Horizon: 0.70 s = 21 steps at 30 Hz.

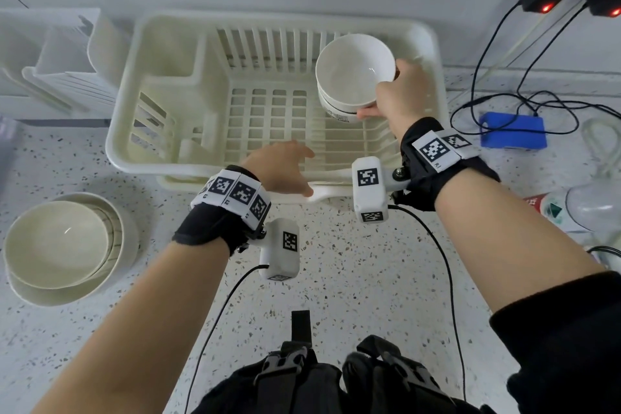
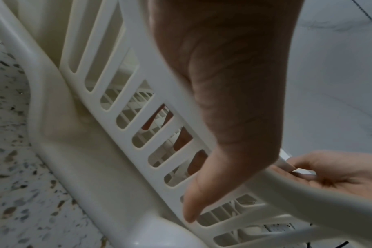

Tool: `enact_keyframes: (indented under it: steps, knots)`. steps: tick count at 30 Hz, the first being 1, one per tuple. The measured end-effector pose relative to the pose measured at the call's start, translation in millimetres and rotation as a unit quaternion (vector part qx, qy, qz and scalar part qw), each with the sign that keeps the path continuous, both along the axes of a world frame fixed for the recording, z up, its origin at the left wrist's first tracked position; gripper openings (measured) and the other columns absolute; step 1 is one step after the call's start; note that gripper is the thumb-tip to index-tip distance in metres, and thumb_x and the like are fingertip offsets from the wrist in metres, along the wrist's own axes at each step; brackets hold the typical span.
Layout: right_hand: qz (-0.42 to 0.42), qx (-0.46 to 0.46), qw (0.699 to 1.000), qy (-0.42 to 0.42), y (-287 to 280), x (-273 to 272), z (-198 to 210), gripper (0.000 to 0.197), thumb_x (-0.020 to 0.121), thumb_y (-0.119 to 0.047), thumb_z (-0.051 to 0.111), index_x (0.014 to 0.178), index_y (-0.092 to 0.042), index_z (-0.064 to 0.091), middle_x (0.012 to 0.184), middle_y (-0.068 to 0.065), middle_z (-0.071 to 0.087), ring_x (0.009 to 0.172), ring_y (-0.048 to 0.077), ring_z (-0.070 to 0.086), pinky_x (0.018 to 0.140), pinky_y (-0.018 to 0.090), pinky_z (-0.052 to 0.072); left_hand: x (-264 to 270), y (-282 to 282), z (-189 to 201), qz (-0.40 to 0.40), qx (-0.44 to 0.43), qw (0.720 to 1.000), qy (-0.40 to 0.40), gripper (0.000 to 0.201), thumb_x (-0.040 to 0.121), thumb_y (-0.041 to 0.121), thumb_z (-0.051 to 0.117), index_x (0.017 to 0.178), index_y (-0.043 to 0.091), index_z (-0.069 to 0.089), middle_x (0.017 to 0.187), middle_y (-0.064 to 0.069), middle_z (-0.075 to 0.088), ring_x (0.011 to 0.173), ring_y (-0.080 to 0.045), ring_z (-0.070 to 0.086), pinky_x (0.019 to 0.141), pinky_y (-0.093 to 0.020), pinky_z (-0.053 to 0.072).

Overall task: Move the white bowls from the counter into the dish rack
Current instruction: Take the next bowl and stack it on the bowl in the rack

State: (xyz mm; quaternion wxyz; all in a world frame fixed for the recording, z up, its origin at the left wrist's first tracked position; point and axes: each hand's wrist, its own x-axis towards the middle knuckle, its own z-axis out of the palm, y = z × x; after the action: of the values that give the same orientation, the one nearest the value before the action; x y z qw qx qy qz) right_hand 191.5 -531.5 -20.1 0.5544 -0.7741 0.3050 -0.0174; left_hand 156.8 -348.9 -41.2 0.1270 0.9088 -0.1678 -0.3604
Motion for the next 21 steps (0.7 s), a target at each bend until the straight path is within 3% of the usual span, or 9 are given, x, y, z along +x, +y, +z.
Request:
enact_keyframes:
  steps: [2,5,8,9,12,15,17,18,21]
  knots:
    - [0.008,-0.021,1.000,-0.001,-2,-1,0,0.045,0.082,0.011,0.038,0.123,-0.003,0.050,0.115,0.011,0.052,0.071,0.033,0.064,0.065,0.047,0.061,0,0,1,0.000,-0.001,1.000,-0.005,0.073,0.073,0.032,0.070,0.137,0.030,0.037,0.149,0.001,0.037,0.133,-0.020,0.040,0.108,-0.042,0.035]
    - [0.015,-0.026,1.000,0.000,-4,-2,-2,0.062,0.085,0.011,0.041,0.142,-0.011,0.034,0.138,0.009,0.042,0.064,0.023,0.056,0.065,0.043,0.062,-1,0,1,-0.003,0.001,1.000,-0.012,0.072,0.073,0.031,0.069,0.137,0.031,0.037,0.149,0.002,0.037,0.132,-0.020,0.041,0.106,-0.041,0.036]
    - [0.021,-0.022,0.999,-0.014,-5,-1,-4,0.064,0.088,0.009,0.043,0.145,-0.017,0.028,0.141,0.008,0.038,0.093,0.028,0.057,0.064,0.042,0.062,-2,0,1,-0.010,0.004,1.000,-0.021,0.070,0.074,0.030,0.067,0.137,0.031,0.037,0.150,0.003,0.036,0.132,-0.020,0.041,0.106,-0.040,0.036]
    - [0.027,-0.023,0.999,-0.018,-5,-1,-4,0.061,0.090,0.007,0.043,0.145,-0.017,0.029,0.143,0.009,0.038,0.096,0.029,0.057,0.064,0.042,0.062,-2,1,1,-0.012,0.005,1.000,-0.025,0.070,0.074,0.030,0.066,0.137,0.031,0.037,0.149,0.003,0.037,0.132,-0.020,0.041,0.106,-0.040,0.037]
    - [0.047,-0.017,0.999,-0.017,-6,-3,-6,0.054,0.095,0.001,0.040,0.145,-0.018,0.030,0.146,0.009,0.035,0.082,0.021,0.057,0.058,0.038,0.063,-3,1,0,-0.012,0.005,0.999,-0.043,0.066,0.074,0.029,0.063,0.135,0.033,0.038,0.143,0.005,0.046,0.126,-0.019,0.047,0.100,-0.038,0.043]
    - [0.058,0.006,0.998,0.005,-8,-7,-3,0.055,0.098,-0.001,0.037,0.148,-0.018,0.024,0.150,0.010,0.029,0.107,0.034,0.058,0.057,0.038,0.061,-8,1,2,-0.016,-0.005,0.997,-0.079,0.062,0.076,0.030,0.061,0.134,0.030,0.040,0.139,0.004,0.051,0.123,-0.019,0.050,0.099,-0.039,0.048]
    - [0.072,-0.003,0.997,0.012,-8,-11,2,0.056,0.097,0.000,0.037,0.148,-0.017,0.022,0.152,0.009,0.027,0.114,0.039,0.057,0.059,0.039,0.062,-14,2,5,-0.016,-0.019,0.994,-0.102,0.058,0.078,0.028,0.061,0.133,0.028,0.042,0.136,0.002,0.054,0.121,-0.019,0.053,0.098,-0.041,0.050]
    - [0.079,-0.018,0.997,0.012,-8,-14,5,0.057,0.096,0.001,0.037,0.149,-0.017,0.021,0.153,0.009,0.026,0.110,0.038,0.060,0.061,0.039,0.062,-18,3,7,-0.015,-0.028,0.993,-0.111,0.055,0.079,0.027,0.061,0.132,0.026,0.044,0.134,0.001,0.055,0.119,-0.019,0.054,0.097,-0.041,0.051]
    - [0.086,-0.066,0.994,-0.016,-5,-29,13,0.058,0.093,0.001,0.039,0.147,-0.016,0.025,0.150,0.010,0.033,0.078,0.033,0.072,0.069,0.041,0.062,-31,6,14,-0.007,-0.057,0.989,-0.135,0.048,0.083,0.025,0.060,0.129,0.023,0.048,0.133,0.000,0.056,0.117,-0.020,0.055,0.098,-0.041,0.049]
